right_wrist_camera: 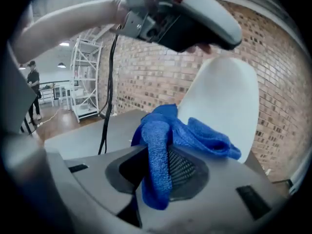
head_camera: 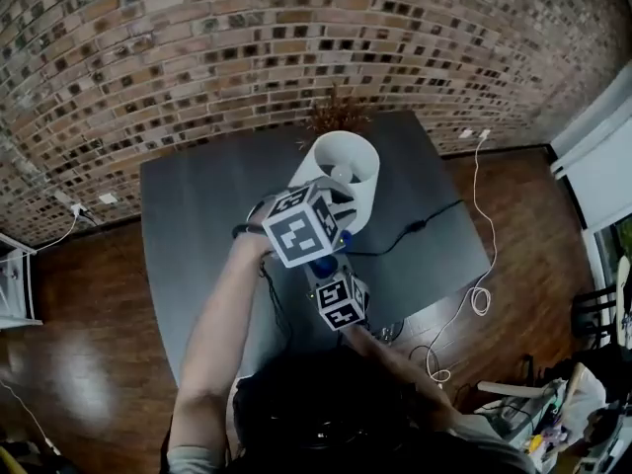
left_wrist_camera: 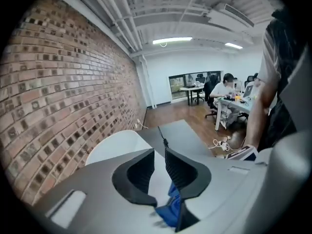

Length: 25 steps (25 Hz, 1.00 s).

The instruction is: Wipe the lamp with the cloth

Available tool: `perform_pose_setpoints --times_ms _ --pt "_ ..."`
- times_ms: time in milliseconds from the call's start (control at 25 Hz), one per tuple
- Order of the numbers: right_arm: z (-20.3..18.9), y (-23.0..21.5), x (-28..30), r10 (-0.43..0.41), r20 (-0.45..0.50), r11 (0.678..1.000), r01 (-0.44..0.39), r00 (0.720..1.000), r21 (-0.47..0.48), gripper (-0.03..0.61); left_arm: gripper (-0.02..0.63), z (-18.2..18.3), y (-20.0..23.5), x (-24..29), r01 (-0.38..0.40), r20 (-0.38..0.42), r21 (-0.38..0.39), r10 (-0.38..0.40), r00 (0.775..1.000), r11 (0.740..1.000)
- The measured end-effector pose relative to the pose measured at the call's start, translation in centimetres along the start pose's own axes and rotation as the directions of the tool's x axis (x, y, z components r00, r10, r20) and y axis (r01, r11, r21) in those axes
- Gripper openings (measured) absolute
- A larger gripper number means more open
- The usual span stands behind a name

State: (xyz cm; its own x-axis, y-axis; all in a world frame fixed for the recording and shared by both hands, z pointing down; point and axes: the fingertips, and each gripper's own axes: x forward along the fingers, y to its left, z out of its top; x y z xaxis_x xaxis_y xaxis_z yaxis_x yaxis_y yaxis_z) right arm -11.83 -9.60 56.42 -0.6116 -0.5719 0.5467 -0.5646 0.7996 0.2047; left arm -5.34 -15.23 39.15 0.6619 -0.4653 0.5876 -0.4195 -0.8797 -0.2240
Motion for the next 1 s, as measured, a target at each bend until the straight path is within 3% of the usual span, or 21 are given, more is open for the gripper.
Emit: perform_pose_setpoints --times_ms 120,200,280,360,440,480,520,560,640,800,920,1000 --pt "-5.2 1.3 0.7 0.094 -0.121 0.994 -0.086 0.988 0.072 0.110 0.064 -0.6 0.5 0.9 -0.048 -0.036 0.016 0.049 0.998 0.999" --pt "-8.3 1.8 -0.1 0.151 -0.168 0.983 -0.130 0.974 0.128 0.110 0.019 0.0 1.0 0.7 -0.099 -0.009 0.017 0.100 0.995 0.995" --pt "-10.3 2.3 -1.7 0.196 -0.186 0.973 -0.168 0.963 0.156 0.110 0.006 2.0 1.3 -0.3 -0.129 0.111 -0.065 0.136 0.985 0.989" --pt "-11.6 2.4 -3.4 0.224 -0.197 0.966 -0.191 0.954 0.174 0.110 0.006 4.5 1.3 -1.4 -0.147 0.235 -0.184 0.188 0.953 0.972" --pt "-12.5 1.9 -5.3 0.239 -0.205 0.958 -0.197 0.949 0.206 0.110 0.014 5.7 0.7 -1.2 -0.180 0.253 -0.250 0.243 0.936 0.952" --pt "-12.9 1.3 -6.4 0.238 -0.207 0.955 -0.190 0.949 0.228 0.110 0.056 5.5 0.3 -0.4 -0.211 0.206 -0.249 0.265 0.942 0.945" --pt "-13.5 0.4 -7.4 0.230 -0.208 0.952 -0.175 0.951 0.251 0.110 0.137 4.8 -0.1 0.6 -0.253 0.128 -0.231 0.287 0.949 0.940" --pt "-13.9 -0.7 -8.4 0.217 -0.208 0.950 -0.156 0.954 0.272 0.110 0.158 3.8 -0.3 1.5 -0.296 0.037 -0.202 0.309 0.950 0.934" --pt "-14.7 -3.0 -9.9 0.186 -0.202 0.947 -0.121 0.961 0.298 0.110 0.172 2.1 -0.4 2.8 -0.361 -0.107 -0.149 0.348 0.931 0.921" --pt "-15.3 -6.6 -11.5 0.147 -0.189 0.950 -0.086 0.971 0.299 0.110 0.172 0.9 0.3 2.9 -0.414 -0.226 -0.052 0.393 0.891 0.909" --pt "-14.1 -7.2 -11.7 0.164 -0.131 0.938 -0.114 0.978 0.328 0.110 0.164 -0.4 -0.3 3.1 -0.349 -0.339 0.074 0.353 0.872 0.934" --pt "-13.2 -7.8 -11.6 0.175 -0.080 0.924 -0.136 0.981 0.356 0.110 0.177 -1.7 -1.1 3.9 -0.284 -0.398 0.238 0.360 0.843 0.929"
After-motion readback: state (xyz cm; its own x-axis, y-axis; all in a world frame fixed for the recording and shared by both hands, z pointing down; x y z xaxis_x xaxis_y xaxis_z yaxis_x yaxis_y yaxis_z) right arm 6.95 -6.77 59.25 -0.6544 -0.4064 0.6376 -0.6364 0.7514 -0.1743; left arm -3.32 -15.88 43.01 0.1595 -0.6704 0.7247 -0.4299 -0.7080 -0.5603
